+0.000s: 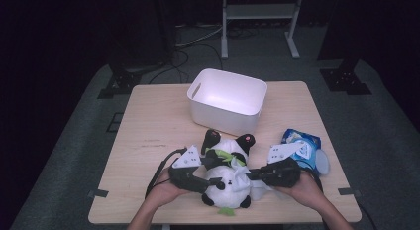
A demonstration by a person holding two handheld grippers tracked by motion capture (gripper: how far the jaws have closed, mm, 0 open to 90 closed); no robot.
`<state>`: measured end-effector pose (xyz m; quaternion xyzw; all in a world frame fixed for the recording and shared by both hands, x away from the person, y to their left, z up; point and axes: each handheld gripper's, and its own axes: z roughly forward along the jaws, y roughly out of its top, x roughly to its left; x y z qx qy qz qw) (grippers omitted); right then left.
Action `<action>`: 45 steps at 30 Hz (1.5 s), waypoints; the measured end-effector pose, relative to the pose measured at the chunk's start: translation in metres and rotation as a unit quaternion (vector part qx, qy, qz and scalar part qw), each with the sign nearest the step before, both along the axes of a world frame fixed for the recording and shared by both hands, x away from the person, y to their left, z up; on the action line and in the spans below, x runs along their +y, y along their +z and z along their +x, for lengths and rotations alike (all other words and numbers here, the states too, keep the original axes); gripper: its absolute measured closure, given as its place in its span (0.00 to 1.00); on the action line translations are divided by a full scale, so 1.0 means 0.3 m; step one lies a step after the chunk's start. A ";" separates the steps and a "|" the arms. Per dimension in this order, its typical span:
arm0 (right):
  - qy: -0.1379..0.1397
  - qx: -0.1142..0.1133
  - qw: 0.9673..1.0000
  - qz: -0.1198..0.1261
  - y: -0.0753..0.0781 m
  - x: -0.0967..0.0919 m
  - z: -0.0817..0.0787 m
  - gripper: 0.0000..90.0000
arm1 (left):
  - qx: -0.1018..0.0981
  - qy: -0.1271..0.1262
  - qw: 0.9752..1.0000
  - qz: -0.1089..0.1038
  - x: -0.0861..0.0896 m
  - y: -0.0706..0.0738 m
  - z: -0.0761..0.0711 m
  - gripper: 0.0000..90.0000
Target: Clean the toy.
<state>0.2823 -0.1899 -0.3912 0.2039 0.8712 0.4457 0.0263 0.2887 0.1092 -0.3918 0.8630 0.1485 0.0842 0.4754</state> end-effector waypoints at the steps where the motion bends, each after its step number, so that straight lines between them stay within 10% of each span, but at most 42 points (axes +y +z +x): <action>1: -0.003 -0.002 1.000 0.000 0.003 -0.010 0.001 0.96 | -0.005 -0.002 1.000 0.007 -0.009 0.010 0.006 0.41; 7: -0.016 0.005 1.000 0.006 0.008 -0.050 0.010 0.96 | -0.033 -0.020 0.998 0.050 -0.049 0.083 0.055 0.52; 16: -0.030 0.013 0.999 0.014 0.006 -0.085 0.039 0.96 | -0.043 -0.076 0.988 0.125 -0.134 0.131 0.126 0.62; 22: -0.041 0.019 0.999 0.017 0.005 -0.121 0.038 0.96 | -0.040 -0.115 0.977 0.176 -0.198 0.119 0.159 0.61; 30: -0.048 0.022 0.998 0.021 -0.004 -0.148 0.036 0.96 | -0.018 -0.146 0.969 0.196 -0.250 0.100 0.195 0.55; 37: -0.051 0.024 0.998 0.021 -0.016 -0.154 0.037 0.96 | -0.015 -0.144 0.966 0.213 -0.270 0.064 0.214 0.55; 45: -0.057 0.029 0.997 0.032 -0.018 -0.173 0.038 0.96 | -0.035 -0.103 0.977 0.183 -0.274 0.065 0.201 0.79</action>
